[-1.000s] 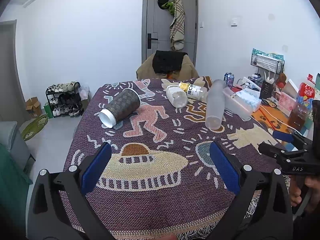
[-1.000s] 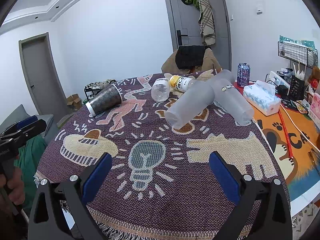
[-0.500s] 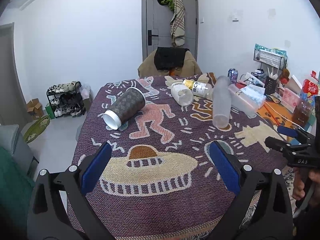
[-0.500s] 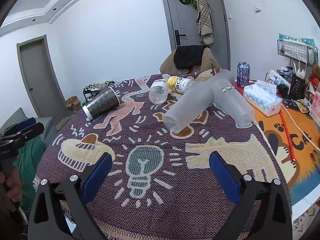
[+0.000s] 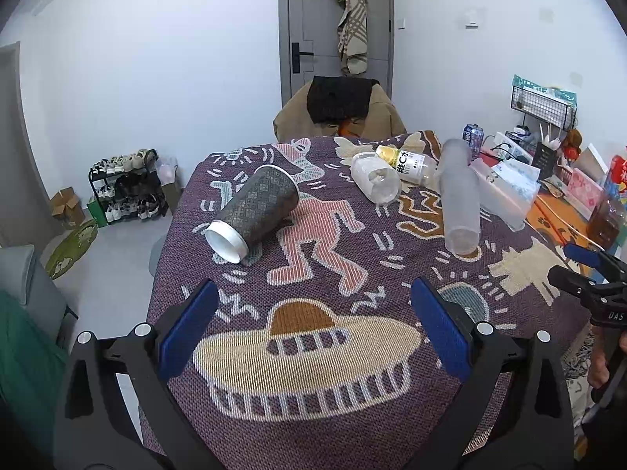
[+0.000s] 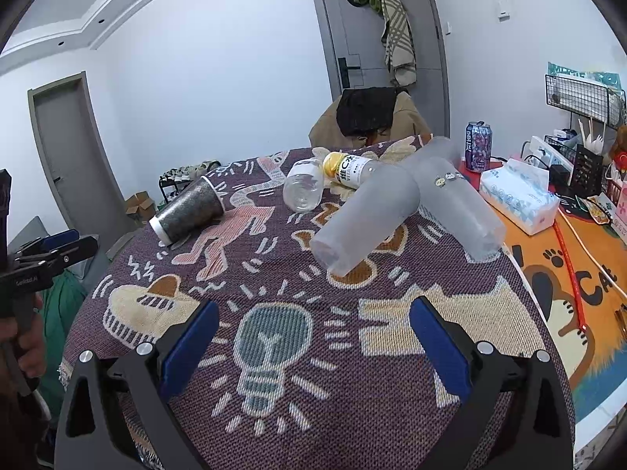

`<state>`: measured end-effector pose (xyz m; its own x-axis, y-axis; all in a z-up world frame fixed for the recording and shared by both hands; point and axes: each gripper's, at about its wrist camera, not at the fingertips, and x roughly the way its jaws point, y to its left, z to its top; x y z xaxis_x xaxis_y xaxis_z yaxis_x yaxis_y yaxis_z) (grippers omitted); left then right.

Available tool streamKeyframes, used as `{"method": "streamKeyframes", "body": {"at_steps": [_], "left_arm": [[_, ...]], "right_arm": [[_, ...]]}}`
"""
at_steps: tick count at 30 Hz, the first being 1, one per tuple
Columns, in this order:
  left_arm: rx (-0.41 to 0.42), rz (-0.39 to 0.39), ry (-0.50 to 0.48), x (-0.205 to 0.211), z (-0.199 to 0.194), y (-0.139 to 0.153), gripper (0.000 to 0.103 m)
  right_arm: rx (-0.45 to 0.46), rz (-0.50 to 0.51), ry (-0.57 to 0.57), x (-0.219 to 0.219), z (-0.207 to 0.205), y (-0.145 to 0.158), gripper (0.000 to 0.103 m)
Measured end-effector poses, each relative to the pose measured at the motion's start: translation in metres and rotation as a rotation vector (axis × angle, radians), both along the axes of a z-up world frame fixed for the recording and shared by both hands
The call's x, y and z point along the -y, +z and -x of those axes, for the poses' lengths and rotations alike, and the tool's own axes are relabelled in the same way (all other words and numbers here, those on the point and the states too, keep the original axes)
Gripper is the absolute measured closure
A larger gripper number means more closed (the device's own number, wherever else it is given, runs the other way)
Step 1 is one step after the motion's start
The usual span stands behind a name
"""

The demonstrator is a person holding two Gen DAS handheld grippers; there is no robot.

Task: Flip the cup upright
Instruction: 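Move the left gripper to the dark paper cup and close on its side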

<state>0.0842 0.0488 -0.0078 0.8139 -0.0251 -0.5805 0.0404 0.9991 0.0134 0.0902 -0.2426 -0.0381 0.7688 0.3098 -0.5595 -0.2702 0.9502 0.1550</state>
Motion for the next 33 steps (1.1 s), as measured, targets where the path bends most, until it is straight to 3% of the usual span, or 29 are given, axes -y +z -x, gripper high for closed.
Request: {"method": "streamKeyframes", "body": {"at_steps": [12,23,33], "left_arm": [[-0.040,-0.066,-0.015,-0.008,-0.048,-0.004,0.006],[-0.096,-0.233,-0.040,-0.010,-0.107,-0.005,0.006],[-0.175,-0.297,-0.064,-0.028,-0.150,-0.024,0.013]], "right_arm": [[-0.043,-0.038,-0.042,0.003,-0.037,-0.008,0.008],[-0.083,-0.078,-0.062,0.005,-0.065,-0.014,0.008],[-0.106,-0.112,-0.038,-0.005,-0.084,-0.021,0.008]]}}
